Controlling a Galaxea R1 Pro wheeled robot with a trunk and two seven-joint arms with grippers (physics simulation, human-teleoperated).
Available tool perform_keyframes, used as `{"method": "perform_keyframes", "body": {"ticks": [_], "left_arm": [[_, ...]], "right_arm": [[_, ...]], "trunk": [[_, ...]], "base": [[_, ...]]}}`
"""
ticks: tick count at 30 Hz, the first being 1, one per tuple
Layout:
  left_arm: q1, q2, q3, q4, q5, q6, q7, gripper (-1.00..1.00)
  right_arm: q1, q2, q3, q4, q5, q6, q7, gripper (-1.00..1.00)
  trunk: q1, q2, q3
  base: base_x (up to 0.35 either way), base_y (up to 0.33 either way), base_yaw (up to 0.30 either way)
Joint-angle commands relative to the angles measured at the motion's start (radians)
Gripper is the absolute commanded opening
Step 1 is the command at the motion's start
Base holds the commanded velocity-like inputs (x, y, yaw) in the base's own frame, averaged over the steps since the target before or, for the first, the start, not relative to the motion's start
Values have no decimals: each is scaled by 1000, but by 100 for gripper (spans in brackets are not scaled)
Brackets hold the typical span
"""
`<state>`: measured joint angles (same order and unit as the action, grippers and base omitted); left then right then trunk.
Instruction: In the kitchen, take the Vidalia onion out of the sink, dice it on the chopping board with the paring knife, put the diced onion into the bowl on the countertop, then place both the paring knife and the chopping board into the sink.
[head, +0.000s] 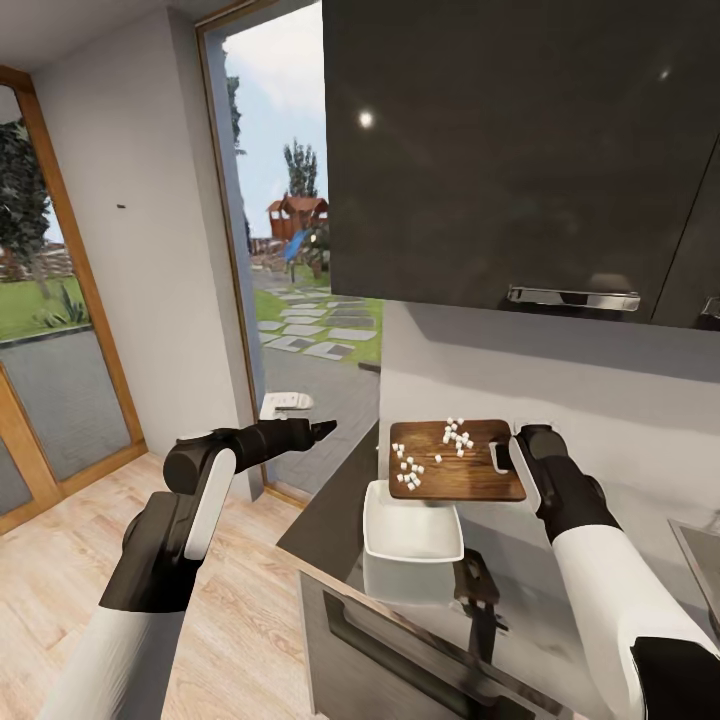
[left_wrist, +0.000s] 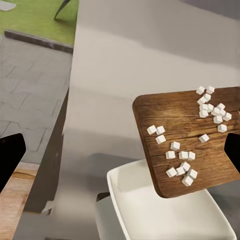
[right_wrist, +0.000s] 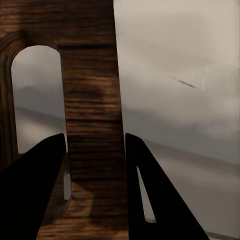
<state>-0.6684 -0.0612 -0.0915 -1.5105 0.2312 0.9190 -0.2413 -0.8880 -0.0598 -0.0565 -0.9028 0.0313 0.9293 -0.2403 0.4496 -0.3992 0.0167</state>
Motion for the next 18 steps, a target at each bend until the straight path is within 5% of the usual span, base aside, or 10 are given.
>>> {"method": "perform_keyframes", "body": {"ticks": [1, 18], "left_arm": [[0, 0, 1, 0, -2, 4, -4, 100], [0, -1, 1, 1, -2, 4, -4, 100]], "right_arm": [[0, 0, 0, -1, 2, 4, 1, -100], [3, -1, 0, -1, 2, 3, 1, -100]], "trunk": [[0, -1, 0], [0, -1, 0]], "base": [[0, 0, 0], [-2, 0, 0]]}}
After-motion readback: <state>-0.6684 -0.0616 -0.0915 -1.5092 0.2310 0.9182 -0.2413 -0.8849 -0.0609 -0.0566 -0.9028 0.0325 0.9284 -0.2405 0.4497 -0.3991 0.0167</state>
